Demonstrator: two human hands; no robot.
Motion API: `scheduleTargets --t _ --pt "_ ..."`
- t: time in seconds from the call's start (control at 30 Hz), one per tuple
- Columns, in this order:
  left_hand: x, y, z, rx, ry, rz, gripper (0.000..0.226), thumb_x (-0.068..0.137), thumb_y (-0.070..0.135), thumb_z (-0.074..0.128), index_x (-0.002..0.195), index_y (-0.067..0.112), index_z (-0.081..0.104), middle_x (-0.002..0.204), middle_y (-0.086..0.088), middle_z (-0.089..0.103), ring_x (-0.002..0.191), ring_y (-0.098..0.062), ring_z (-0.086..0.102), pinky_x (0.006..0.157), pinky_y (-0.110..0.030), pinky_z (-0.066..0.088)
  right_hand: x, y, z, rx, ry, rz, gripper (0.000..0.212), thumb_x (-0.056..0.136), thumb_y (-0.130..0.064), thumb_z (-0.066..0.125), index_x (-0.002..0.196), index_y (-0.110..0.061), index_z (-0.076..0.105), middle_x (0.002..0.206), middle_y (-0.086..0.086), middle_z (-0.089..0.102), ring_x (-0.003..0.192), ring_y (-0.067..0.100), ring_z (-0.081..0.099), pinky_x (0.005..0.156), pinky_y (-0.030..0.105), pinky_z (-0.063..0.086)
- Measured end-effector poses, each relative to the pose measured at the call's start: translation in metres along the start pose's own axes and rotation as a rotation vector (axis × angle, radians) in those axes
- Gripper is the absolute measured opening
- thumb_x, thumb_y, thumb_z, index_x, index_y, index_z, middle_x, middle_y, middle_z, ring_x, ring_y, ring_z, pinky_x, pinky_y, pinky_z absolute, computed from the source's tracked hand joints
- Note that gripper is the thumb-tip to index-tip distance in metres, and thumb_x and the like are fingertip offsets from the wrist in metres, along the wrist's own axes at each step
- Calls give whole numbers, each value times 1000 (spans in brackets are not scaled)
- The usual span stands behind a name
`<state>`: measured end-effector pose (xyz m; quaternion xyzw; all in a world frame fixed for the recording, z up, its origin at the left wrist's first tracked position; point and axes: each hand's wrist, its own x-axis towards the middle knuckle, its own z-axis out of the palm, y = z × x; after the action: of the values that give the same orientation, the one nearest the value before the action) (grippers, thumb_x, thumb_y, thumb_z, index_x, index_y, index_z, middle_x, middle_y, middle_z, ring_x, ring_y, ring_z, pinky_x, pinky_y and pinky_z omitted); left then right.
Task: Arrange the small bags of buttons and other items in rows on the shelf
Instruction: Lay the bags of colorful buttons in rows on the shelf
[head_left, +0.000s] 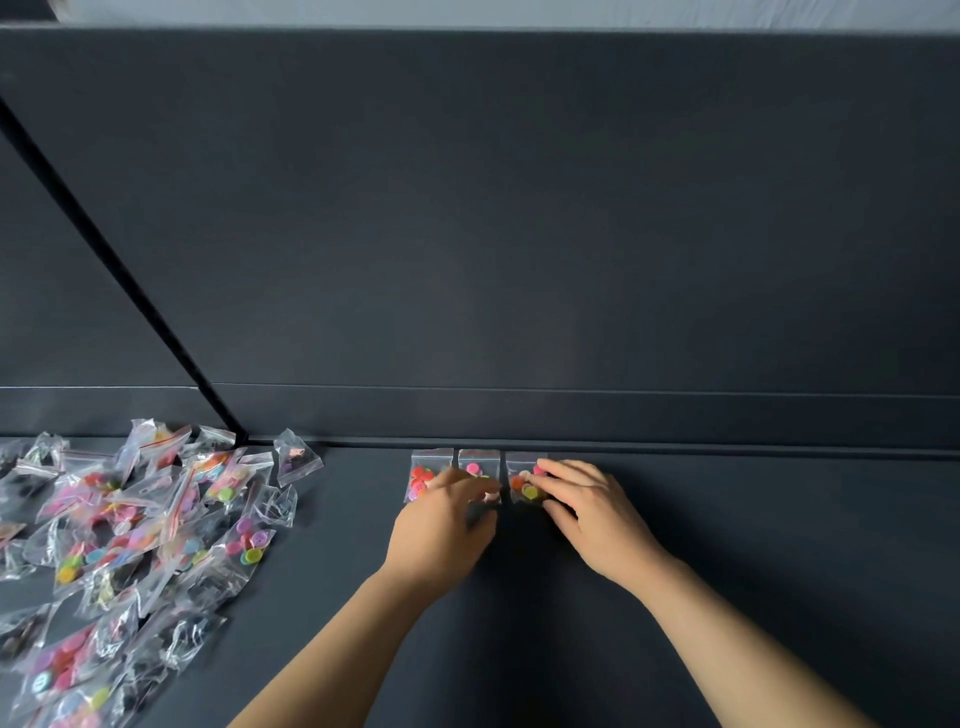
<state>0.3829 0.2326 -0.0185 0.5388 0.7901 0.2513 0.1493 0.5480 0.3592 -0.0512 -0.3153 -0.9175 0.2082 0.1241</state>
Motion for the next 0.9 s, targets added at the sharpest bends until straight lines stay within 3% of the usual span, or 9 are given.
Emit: scheduleTargets --t 0.1,0.17,0.33,0.47,0.67,0.77,0.83,0.9 --pt "2 -2 10 141 -86 200 39 95 31 47 133 38 50 141 22 42 108 -7 59 78 -22 46 0 1 -1 -25 -6 -8 40 98 -21 50 138 -27 50 146 -10 45 135 15 36 114 34 28" --pt "3 -3 15 157 -114 289 43 97 28 43 138 40 45 148 24 34 114 -9 58 83 -24 48 0 -1 -3 -35 -15 -9 40 100 -21 48 139 -26 48 147 -9 43 136 14 35 114 31 27" --pt "3 -6 19 171 -114 310 43 100 28 39 142 36 40 151 25 27 117 -11 58 87 -28 51 -1 1 -4 -54 -30 -30 38 100 -22 46 138 -25 50 148 -9 42 136 14 35 112 30 27" --pt "4 -7 19 179 -101 297 43 101 33 35 145 34 36 151 26 27 126 -6 49 97 -23 44 -2 4 -5 -68 -39 -26 39 101 -22 43 140 -28 48 149 -12 40 137 11 32 112 27 24" --pt "2 -10 18 123 -68 286 39 100 31 41 138 33 46 146 22 38 121 -6 52 92 -21 46 -3 1 -9 -32 -32 -16 37 102 -21 43 137 -28 51 149 -11 40 137 12 33 112 27 24" --pt "2 -3 8 -215 50 113 32 99 31 45 128 26 56 123 11 56 96 -6 60 76 -8 43 -6 -1 -15 92 51 37 35 98 -19 51 131 -28 59 141 -11 50 130 9 42 111 27 32" --pt "2 14 -5 -734 14 -169 33 99 39 43 124 23 58 96 5 59 69 -8 56 62 -14 43 -11 -7 -24 268 110 108 28 93 -19 60 119 -26 68 123 -13 63 115 1 54 100 24 44" --pt "6 29 -16 -1204 -83 -373 50 93 55 36 125 22 57 93 0 57 66 -13 54 58 -25 41 -17 -21 -37 533 95 203 16 87 -20 68 101 -23 74 98 -13 72 89 -3 63 80 16 50"
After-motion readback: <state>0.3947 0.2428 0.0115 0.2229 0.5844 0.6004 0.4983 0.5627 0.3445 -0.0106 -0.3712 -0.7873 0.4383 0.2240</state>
